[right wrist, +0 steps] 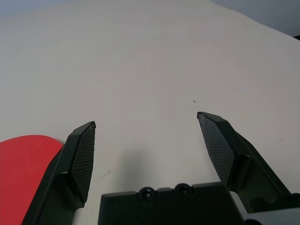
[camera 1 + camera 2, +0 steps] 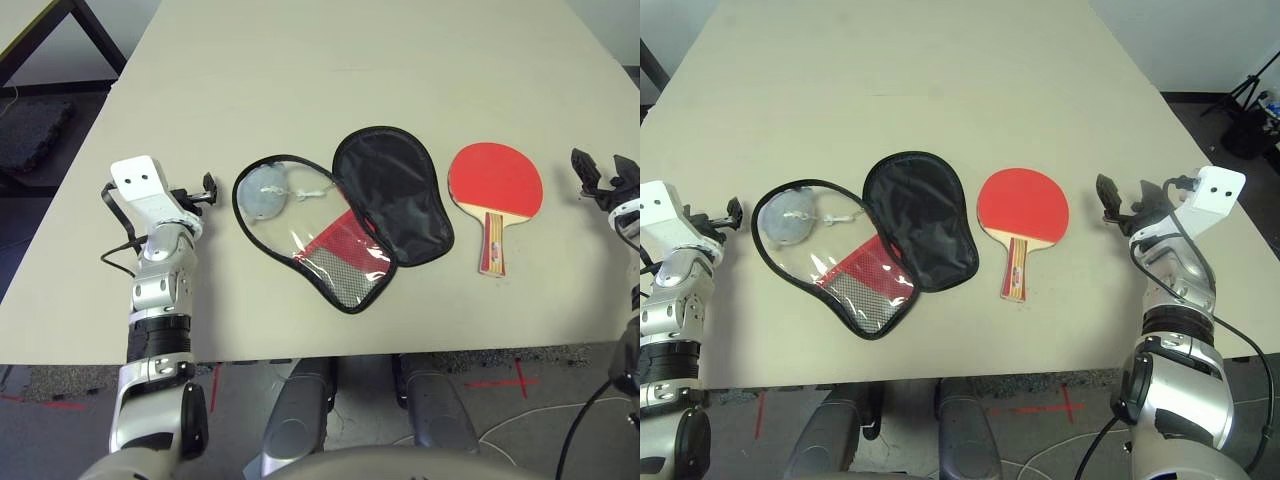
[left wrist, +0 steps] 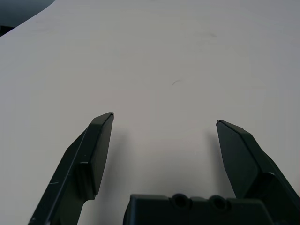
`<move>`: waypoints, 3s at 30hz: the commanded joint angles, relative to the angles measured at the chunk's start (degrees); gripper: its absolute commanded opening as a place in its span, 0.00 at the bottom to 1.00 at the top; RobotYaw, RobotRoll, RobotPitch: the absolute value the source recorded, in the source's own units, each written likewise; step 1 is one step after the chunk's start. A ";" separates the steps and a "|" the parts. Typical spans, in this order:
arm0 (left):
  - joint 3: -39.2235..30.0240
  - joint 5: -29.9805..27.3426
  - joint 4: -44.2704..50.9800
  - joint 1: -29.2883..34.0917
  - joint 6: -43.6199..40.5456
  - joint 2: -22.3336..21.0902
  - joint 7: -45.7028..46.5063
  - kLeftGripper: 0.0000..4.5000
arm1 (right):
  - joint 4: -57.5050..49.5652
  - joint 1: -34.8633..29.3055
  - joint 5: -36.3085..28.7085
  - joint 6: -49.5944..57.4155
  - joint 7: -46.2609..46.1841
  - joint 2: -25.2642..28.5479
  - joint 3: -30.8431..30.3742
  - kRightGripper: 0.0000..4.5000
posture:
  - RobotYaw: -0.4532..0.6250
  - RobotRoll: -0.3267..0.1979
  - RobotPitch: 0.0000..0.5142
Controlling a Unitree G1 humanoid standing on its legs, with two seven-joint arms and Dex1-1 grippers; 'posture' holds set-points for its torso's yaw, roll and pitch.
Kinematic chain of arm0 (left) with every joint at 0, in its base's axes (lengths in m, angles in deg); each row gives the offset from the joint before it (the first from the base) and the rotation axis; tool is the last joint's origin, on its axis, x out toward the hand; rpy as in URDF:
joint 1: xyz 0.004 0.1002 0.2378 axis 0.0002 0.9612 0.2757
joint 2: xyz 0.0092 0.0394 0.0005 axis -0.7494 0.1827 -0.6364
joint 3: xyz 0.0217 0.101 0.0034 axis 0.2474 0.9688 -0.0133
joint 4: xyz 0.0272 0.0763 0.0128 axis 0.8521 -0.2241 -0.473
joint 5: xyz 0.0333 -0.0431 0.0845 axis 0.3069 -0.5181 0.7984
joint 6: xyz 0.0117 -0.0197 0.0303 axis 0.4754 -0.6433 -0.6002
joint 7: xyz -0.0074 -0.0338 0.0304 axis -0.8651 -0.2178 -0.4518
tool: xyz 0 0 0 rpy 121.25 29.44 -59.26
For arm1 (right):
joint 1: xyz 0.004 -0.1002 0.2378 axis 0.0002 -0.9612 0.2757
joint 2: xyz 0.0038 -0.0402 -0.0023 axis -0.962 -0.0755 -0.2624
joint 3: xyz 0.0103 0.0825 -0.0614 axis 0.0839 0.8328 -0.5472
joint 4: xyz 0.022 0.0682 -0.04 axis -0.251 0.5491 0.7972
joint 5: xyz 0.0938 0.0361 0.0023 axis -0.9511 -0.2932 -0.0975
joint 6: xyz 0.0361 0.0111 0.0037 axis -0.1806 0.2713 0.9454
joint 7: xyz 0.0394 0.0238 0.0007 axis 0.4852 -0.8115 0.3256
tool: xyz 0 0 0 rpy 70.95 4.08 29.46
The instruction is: Store the ping-pong paddle in its case and zip it.
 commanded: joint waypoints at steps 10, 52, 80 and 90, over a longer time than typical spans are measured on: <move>-0.40 -0.34 -5.48 -6.47 1.33 -3.74 -5.04 1.00 | -4.37 -0.39 1.93 1.51 -4.11 1.55 -0.38 1.00 | 0.48 0.62 0.43; 28.85 -4.26 9.95 -18.16 -10.21 -2.98 -52.65 1.00 | -82.95 -10.16 -17.18 99.32 -32.69 -12.74 -3.55 1.00 | 0.37 0.62 0.37; 24.98 -4.22 12.56 -16.53 -14.32 -4.39 -47.79 1.00 | -74.93 -10.68 -32.03 99.32 -55.72 -13.55 -11.22 0.67 | 0.40 0.62 0.41; 24.33 -4.38 12.80 -16.49 -14.68 -4.52 -46.93 1.00 | -72.59 -9.97 -35.49 99.32 -58.81 -11.39 -14.15 0.26 | 0.42 0.62 0.41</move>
